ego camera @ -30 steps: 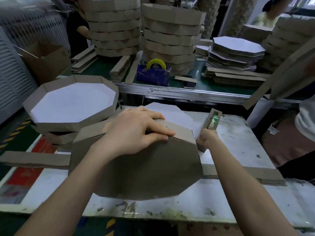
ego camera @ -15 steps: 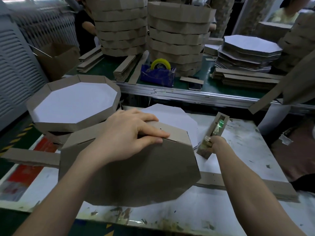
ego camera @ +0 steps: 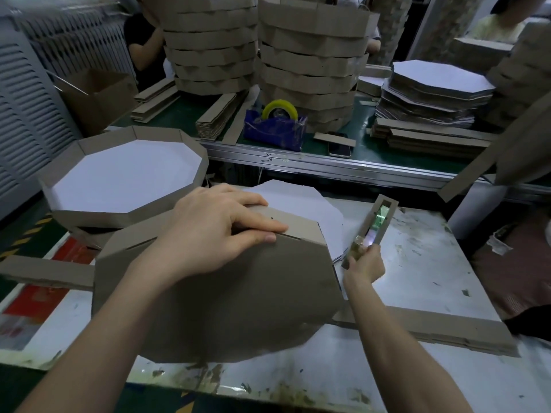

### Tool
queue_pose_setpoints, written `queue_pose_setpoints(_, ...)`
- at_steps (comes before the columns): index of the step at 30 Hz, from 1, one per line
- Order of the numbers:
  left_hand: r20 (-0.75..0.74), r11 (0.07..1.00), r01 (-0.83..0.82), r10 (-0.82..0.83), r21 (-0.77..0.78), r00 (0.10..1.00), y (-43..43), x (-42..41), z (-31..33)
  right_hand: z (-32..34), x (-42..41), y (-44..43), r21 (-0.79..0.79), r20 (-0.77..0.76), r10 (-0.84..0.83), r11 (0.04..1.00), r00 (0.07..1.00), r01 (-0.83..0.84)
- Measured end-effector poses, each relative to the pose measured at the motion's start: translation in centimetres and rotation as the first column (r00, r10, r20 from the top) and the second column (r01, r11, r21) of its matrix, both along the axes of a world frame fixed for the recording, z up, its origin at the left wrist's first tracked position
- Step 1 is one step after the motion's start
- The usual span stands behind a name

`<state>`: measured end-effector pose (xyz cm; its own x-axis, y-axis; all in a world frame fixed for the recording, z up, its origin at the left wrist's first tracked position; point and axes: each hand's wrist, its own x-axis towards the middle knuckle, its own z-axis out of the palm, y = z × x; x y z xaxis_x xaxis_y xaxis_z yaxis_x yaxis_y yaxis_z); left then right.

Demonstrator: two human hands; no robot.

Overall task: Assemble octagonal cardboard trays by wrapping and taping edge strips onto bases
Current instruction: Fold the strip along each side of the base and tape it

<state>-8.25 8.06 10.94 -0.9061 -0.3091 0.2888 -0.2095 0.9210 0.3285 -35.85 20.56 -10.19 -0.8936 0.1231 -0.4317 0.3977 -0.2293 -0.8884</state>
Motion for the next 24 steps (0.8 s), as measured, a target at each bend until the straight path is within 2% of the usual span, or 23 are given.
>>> queue_pose_setpoints(3, 0.003, 1.0, 0.002, -0.002, 0.001, 1.0, 0.0, -0.1, 0.0, -2.0, 0.9, 1.6, -0.046, -0.045, 0.03, 0.998, 0.999, -0.032)
queue_pose_setpoints(6, 0.006, 1.0, 0.007, -0.007, -0.005, 1.0, 0.2, 0.0, 0.1, -2.9, 0.8, 3.0, 0.15, -0.104, 0.174, 0.976, 0.979, -0.158)
queue_pose_setpoints(9, 0.001, 1.0, 0.014, -0.014, -0.011, 1.0, 0.4, 0.0, 0.0, -3.5, 0.5, 4.0, 0.325, -0.152, 0.263, 0.924, 0.953, -0.203)
queue_pose_setpoints(13, -0.01, 1.0, 0.007, -0.007, -0.027, 1.0, 0.4, 0.4, -0.1, -4.0, -0.2, 4.5, 0.353, -0.182, 0.296, 0.91, 0.938, -0.218)
queue_pose_setpoints(18, -0.011, 1.0, 0.009, -0.01, -0.021, 1.0, 0.2, 0.7, -0.1, -4.1, -1.2, 4.9, 0.29, -0.171, 0.285, 0.929, 0.943, -0.229)
queue_pose_setpoints(24, -0.025, 1.0, 0.024, -0.025, -0.006, 0.999, -0.2, 1.0, -0.2, -4.7, -2.3, 5.6, 0.349, -0.14, 0.182, 0.929, 0.973, -0.123)
